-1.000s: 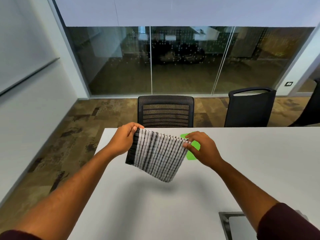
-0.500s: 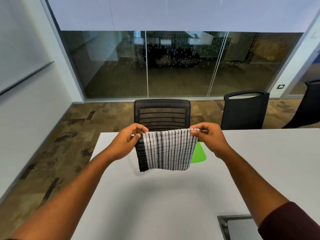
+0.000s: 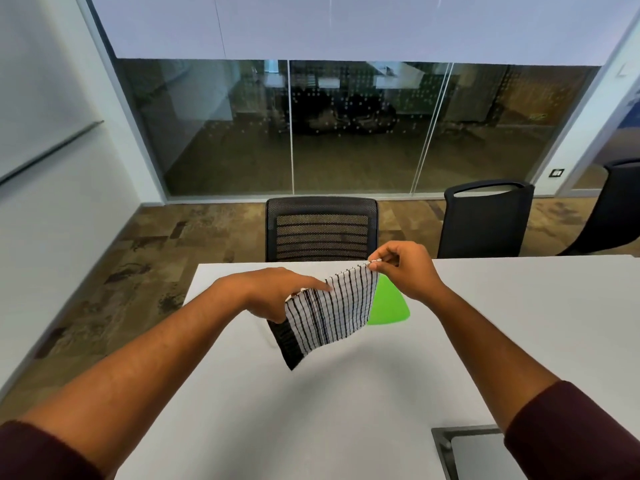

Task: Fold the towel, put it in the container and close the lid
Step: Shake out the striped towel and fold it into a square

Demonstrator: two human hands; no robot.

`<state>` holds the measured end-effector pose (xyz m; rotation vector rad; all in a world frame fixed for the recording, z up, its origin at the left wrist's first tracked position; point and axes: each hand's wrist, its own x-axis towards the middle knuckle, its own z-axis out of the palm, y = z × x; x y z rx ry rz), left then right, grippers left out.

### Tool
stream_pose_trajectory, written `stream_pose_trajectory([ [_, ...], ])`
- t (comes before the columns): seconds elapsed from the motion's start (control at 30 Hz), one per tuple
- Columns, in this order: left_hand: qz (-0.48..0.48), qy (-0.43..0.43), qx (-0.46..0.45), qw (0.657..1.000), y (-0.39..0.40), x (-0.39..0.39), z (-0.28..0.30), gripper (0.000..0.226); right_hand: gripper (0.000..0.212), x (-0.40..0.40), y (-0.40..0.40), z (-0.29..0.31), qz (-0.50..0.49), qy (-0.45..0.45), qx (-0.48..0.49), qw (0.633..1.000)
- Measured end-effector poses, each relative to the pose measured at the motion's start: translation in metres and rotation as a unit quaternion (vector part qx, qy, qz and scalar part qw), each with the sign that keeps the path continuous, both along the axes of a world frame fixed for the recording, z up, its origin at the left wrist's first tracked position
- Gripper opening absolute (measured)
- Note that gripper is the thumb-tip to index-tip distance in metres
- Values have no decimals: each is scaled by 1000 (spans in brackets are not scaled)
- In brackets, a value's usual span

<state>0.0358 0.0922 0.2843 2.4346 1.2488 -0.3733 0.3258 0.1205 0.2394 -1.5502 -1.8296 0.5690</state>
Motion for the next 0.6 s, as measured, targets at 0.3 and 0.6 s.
stream_pose_trajectory([
  [0.3, 154, -88, -118, 977, 4, 2, -4, 108, 7, -9, -9, -5, 11, -41, 2, 999],
  [0.6, 303, -267, -240, 883, 6, 2, -8, 99, 12, -51, -42, -6, 38, 17, -29, 999],
])
